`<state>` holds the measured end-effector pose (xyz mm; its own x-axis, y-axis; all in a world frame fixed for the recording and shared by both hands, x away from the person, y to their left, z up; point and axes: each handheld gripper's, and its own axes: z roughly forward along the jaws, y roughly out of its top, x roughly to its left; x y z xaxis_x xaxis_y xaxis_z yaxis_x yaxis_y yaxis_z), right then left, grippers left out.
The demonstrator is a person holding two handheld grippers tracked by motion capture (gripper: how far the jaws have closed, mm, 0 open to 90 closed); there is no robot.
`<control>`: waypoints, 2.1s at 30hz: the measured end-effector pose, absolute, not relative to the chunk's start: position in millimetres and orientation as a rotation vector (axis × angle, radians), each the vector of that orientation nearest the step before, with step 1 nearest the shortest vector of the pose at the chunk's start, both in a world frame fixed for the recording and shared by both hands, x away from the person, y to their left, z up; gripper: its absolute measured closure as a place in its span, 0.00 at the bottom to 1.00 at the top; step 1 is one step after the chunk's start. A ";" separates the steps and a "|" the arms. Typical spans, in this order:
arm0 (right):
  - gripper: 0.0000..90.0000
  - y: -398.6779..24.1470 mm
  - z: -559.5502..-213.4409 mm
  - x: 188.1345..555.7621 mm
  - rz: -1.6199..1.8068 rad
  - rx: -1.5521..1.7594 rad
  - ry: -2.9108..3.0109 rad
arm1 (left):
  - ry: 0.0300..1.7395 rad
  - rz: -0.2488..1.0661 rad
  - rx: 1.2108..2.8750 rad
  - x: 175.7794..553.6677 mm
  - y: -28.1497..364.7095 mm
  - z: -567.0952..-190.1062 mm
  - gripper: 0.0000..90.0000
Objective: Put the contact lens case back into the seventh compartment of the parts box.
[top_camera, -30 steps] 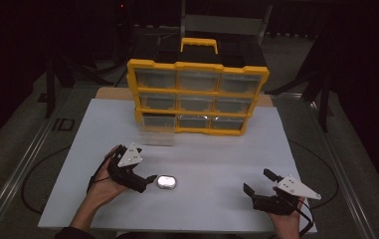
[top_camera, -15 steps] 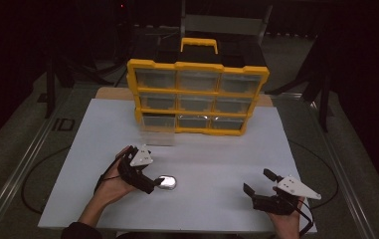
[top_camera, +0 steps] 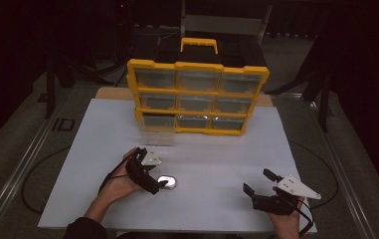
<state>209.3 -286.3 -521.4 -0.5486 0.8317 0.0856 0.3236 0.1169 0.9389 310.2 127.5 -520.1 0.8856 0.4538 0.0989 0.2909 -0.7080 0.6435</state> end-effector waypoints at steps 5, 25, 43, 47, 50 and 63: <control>0.09 -286.1 -521.3 209.3 1.433 1.118 1.932 | 0.505 0.305 2.445 311.1 123.4 -523.0 0.00; 0.09 -285.1 -521.8 209.7 1.432 1.113 1.943 | 0.339 0.233 2.711 309.3 89.9 -534.7 0.13; 0.09 -284.2 -522.6 210.4 1.427 1.115 1.951 | 0.297 0.055 2.744 314.9 88.7 -528.9 0.50; 0.09 -284.0 -522.7 210.4 1.426 1.115 1.954 | 0.275 0.060 2.769 314.0 85.5 -527.0 0.53; 0.09 -284.0 -522.8 210.6 1.427 1.115 1.953 | 0.275 0.068 2.770 313.0 85.1 -526.6 0.55; 0.09 -283.9 -523.0 210.7 1.426 1.120 1.951 | 0.304 0.110 2.743 313.5 88.3 -520.4 0.55</control>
<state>210.7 -283.9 -523.0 -0.5542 0.8277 0.0876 0.3352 0.1256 0.9337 313.5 88.3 -520.4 0.9736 0.2253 0.0356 0.1958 -0.9055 0.3765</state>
